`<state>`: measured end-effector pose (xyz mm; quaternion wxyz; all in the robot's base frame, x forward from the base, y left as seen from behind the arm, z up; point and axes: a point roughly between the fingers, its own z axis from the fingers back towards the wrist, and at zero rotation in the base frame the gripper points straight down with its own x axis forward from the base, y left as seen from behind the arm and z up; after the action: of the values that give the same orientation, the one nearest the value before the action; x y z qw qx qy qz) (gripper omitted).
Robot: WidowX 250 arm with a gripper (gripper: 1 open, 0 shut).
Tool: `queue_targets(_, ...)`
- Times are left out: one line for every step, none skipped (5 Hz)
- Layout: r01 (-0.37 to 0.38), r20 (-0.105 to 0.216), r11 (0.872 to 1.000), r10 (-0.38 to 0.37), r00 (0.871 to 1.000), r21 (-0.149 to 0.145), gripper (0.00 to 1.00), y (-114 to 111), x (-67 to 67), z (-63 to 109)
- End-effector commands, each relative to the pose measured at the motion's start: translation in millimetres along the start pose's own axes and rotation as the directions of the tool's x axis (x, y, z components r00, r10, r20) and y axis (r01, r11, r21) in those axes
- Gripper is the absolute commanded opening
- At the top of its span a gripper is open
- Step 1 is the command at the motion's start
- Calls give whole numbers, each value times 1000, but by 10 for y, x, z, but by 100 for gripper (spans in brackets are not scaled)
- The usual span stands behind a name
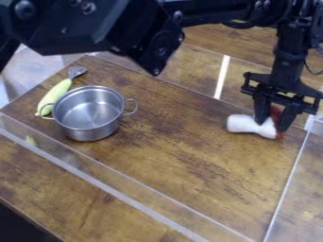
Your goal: Remove the mushroom from the silver pot and put it on the table
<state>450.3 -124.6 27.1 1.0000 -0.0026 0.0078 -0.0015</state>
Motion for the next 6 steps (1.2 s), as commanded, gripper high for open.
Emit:
queue_targets(-49, -79, 998, 51, 996, 24, 100, 246, -93, -231)
queue_targets(-58, -92, 998, 60, 994, 24, 100, 275, -112, -215)
queue_targets(-67, -104, 997, 69, 992, 25, 100, 303, -132, -198)
queue_targets(-75, -116, 997, 77, 990, 26, 100, 331, -151, -181)
queue_targets(-83, -127, 996, 86, 988, 26, 100, 359, -170, -161)
queue_targets(-91, -137, 996, 94, 986, 26, 100, 388, -189, -137)
